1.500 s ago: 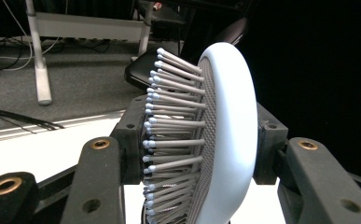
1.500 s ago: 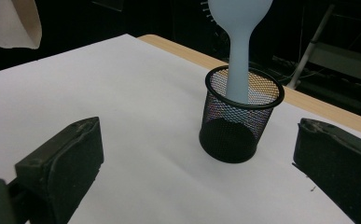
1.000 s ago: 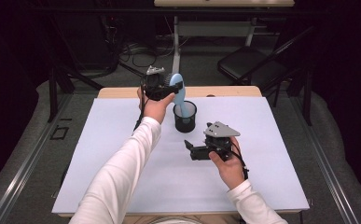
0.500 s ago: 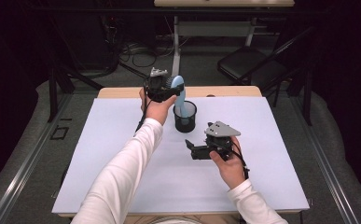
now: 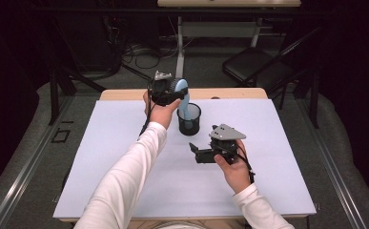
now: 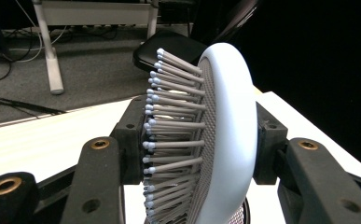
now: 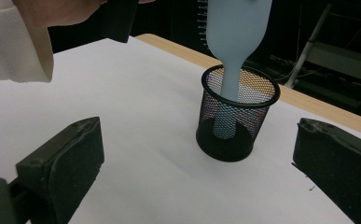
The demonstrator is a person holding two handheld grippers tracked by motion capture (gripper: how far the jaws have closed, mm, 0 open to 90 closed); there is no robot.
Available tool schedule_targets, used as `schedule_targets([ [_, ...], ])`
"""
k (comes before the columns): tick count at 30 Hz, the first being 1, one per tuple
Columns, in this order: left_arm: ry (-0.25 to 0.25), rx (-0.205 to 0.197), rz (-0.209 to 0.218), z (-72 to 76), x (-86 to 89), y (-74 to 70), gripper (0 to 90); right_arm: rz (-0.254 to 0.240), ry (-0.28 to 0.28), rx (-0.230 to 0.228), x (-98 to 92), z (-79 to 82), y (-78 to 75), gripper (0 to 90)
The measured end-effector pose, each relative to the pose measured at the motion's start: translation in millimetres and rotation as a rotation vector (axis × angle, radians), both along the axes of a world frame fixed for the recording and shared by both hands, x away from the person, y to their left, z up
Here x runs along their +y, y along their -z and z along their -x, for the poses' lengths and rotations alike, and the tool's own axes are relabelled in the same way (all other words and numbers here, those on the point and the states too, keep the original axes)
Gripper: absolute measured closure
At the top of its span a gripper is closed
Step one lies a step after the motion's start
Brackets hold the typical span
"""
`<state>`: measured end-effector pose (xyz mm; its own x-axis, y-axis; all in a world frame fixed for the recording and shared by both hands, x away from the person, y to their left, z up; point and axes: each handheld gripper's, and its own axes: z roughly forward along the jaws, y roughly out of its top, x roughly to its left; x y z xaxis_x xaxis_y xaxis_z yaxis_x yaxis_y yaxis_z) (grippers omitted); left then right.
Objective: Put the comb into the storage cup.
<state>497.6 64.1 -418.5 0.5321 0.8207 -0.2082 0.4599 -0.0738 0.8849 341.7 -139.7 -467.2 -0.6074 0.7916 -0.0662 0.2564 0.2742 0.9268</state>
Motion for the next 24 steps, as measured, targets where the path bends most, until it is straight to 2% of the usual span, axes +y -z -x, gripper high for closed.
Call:
schedule_targets([
  [12,0.001,0.008,-0.015,-0.2,-1.8,4.1,50.4,0.001,-0.001,0.001,0.7,0.2,0.2,1.6],
  [24,0.012,-0.011,-0.017,0.3,-4.3,5.9,50.1,-0.001,-0.001,0.002,0.9,0.1,0.5,1.6],
])
